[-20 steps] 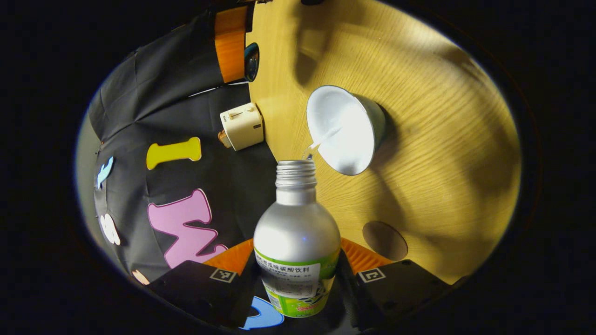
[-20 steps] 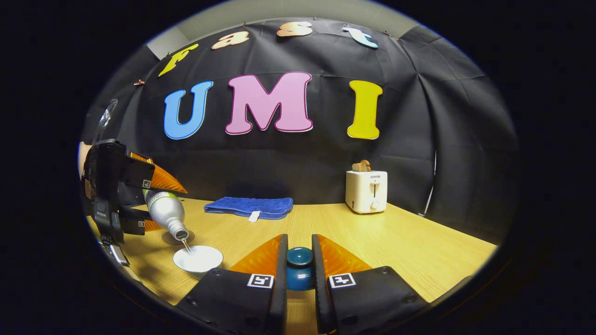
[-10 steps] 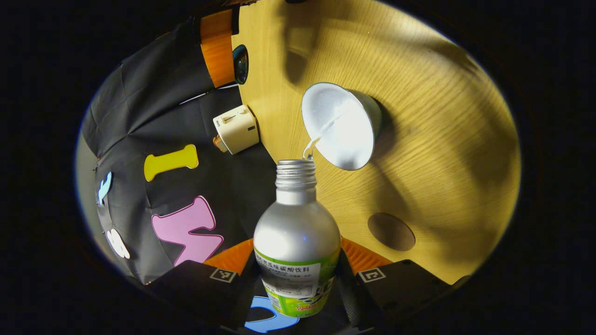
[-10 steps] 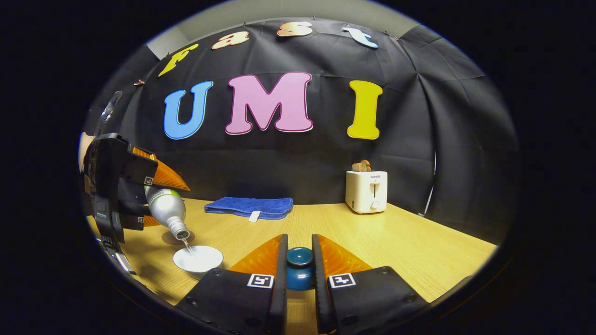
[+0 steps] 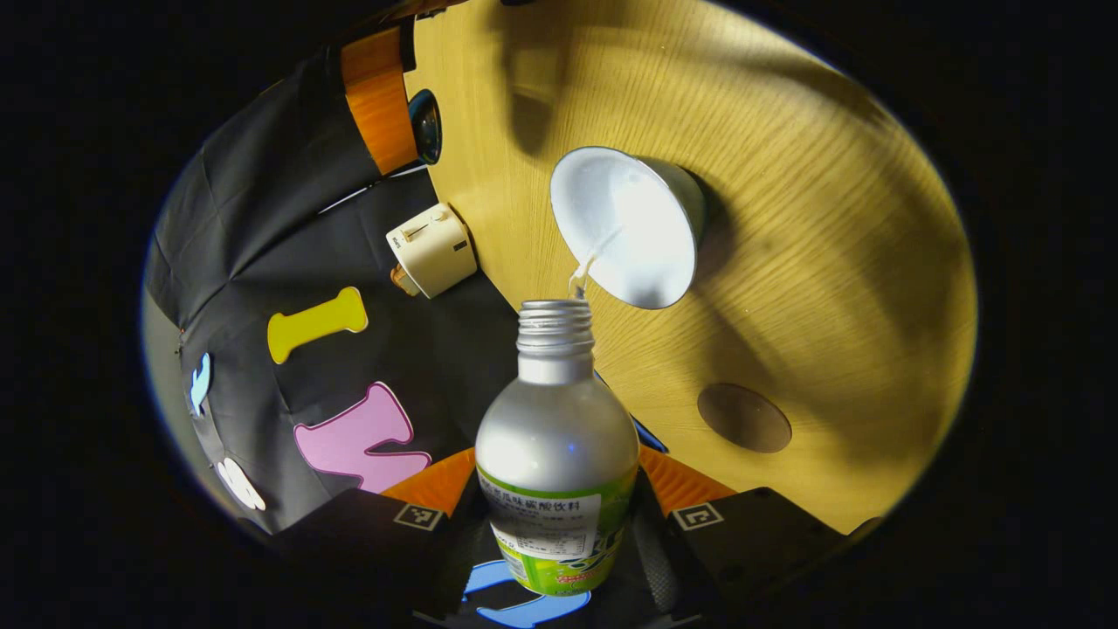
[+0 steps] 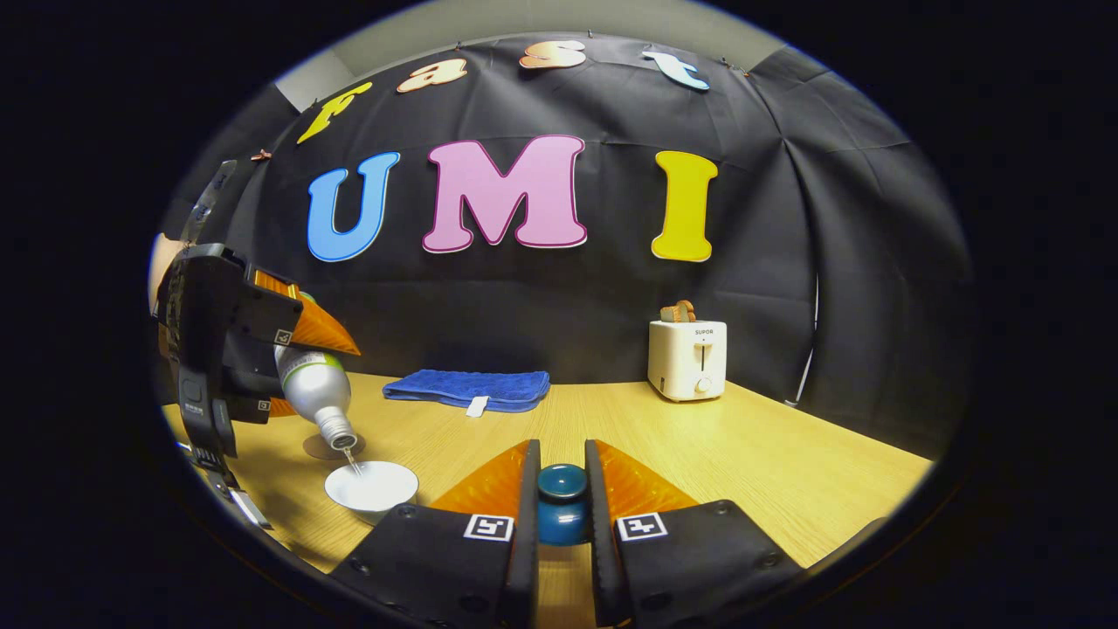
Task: Open the teacup lid with one hand, grasp the water bottle and pour water into the teacup with the other hand; after pouring, place the water bottle on the coaster and then close the teacup lid.
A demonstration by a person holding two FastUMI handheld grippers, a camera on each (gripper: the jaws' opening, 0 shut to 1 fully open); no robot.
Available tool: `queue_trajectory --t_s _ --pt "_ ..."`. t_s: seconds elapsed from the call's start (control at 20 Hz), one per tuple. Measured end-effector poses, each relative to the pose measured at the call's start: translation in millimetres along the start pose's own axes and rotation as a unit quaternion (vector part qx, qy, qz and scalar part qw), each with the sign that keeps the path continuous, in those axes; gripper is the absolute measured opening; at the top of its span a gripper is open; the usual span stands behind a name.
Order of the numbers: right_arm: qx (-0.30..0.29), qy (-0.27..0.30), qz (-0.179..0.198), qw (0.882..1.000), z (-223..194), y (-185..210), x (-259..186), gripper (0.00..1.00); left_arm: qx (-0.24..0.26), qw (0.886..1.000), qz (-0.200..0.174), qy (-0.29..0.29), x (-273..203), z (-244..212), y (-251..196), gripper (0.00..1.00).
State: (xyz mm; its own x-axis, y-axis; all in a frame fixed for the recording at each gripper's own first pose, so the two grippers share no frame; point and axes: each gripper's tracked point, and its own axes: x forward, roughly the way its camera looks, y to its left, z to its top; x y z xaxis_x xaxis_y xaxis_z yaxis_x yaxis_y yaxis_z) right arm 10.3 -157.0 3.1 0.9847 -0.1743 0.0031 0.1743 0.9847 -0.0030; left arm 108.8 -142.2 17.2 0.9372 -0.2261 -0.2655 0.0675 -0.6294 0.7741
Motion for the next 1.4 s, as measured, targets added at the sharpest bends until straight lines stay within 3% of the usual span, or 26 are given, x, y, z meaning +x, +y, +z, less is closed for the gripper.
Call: queue_trajectory --t_s 1.05,1.2,1.4 --pt "0.0 0.0 0.0 1.0 -0.4 0.2 0.4 0.28 0.022 1.0 0.017 -0.001 0.6 -0.4 6.7 0.8" --pt "0.0 0.001 0.005 1.0 -1.0 3.0 0.1 0.28 -0.006 1.0 0.023 -0.014 1.5 2.1 6.4 0.8" --pt "0.0 0.0 0.005 1.0 -1.0 -0.3 -3.0 0.28 -0.08 0.995 0.051 -0.028 -0.8 4.6 8.6 0.8"
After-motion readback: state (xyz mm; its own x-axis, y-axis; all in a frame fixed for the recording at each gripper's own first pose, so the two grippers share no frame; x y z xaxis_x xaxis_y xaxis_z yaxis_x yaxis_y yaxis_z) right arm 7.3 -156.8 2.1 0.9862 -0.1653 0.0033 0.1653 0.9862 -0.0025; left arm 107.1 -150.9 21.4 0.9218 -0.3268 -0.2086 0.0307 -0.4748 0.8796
